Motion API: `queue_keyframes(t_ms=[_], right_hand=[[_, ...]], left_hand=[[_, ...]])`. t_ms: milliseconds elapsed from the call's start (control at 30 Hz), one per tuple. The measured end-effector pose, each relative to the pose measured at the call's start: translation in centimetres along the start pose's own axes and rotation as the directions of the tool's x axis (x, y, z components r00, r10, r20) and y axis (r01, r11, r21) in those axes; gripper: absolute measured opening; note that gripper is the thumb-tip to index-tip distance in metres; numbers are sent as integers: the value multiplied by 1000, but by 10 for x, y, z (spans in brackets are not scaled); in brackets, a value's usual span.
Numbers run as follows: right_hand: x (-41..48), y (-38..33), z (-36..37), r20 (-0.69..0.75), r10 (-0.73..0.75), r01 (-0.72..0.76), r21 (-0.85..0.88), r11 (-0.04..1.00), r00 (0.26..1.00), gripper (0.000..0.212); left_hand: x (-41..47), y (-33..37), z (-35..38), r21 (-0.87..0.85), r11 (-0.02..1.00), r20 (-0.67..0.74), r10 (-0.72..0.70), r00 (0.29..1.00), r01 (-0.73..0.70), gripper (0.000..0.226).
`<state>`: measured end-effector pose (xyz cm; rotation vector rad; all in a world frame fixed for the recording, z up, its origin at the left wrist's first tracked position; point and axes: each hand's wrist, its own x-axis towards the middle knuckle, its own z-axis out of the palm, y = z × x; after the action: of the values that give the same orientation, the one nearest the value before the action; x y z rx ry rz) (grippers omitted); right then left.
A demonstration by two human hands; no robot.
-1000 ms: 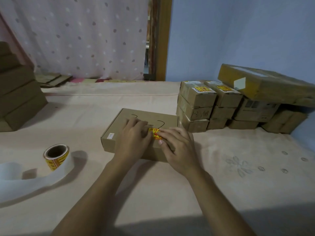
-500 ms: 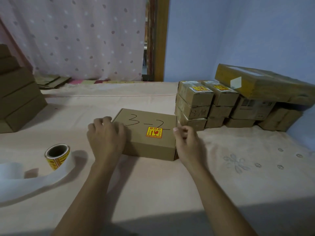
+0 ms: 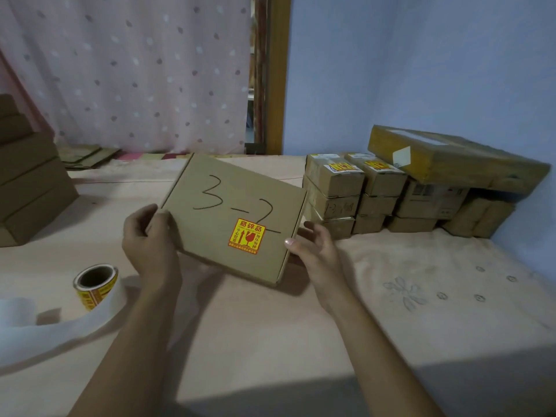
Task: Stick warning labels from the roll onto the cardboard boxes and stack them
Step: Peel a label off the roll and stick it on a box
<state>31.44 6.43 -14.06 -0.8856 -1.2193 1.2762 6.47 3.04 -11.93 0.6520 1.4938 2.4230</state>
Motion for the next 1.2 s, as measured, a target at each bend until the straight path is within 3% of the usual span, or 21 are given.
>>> queue_keyframes(t_ms=[100,233,300,367,467,533,600,700,800,967,1200], right_hand=[[-2,-8,-2,42,81,-84,73,994,996,60],[-4,-32,-1,5,95,-93,224,970,995,49],[-2,-55,-1,-32,84,-72,283,956,996,37],[7,-83,-4,-93,59,-29,292,956,994,34],[21,-125,-13,-177,19,32,280,959,984,40],[28,-142,-22,-230,21,49,292,955,973,45],[34,-151,-31,-292,32,56,290,955,956,43],[43,-153,-41,-388,32,73,253,965,921,38],[52,-153,-48,-489,47,61,204,977,871,43],[65,-152,-53,-564,101,4,182,983,820,81],[67,-146,-56,-536,141,-82,132,988,833,73]], left_hand=[[3,-5,2,-183,983,-10,19,1000,-21,24],[0,-12,9,-246,969,-19,0,1000,-5,23],[-9,-13,11,-181,983,36,2,999,4,19],[-19,-19,12,70,996,208,37,977,-53,22],[-29,-41,11,407,842,568,70,820,-354,10],[-30,-54,11,433,684,734,110,670,-587,11],[-31,-55,11,438,595,798,88,596,-674,12],[-32,-54,9,431,519,838,74,540,-739,34],[-37,-52,10,438,471,850,60,523,-765,49],[-37,-52,11,480,449,837,25,547,-754,54],[-37,-55,8,505,474,821,-5,572,-721,34]])
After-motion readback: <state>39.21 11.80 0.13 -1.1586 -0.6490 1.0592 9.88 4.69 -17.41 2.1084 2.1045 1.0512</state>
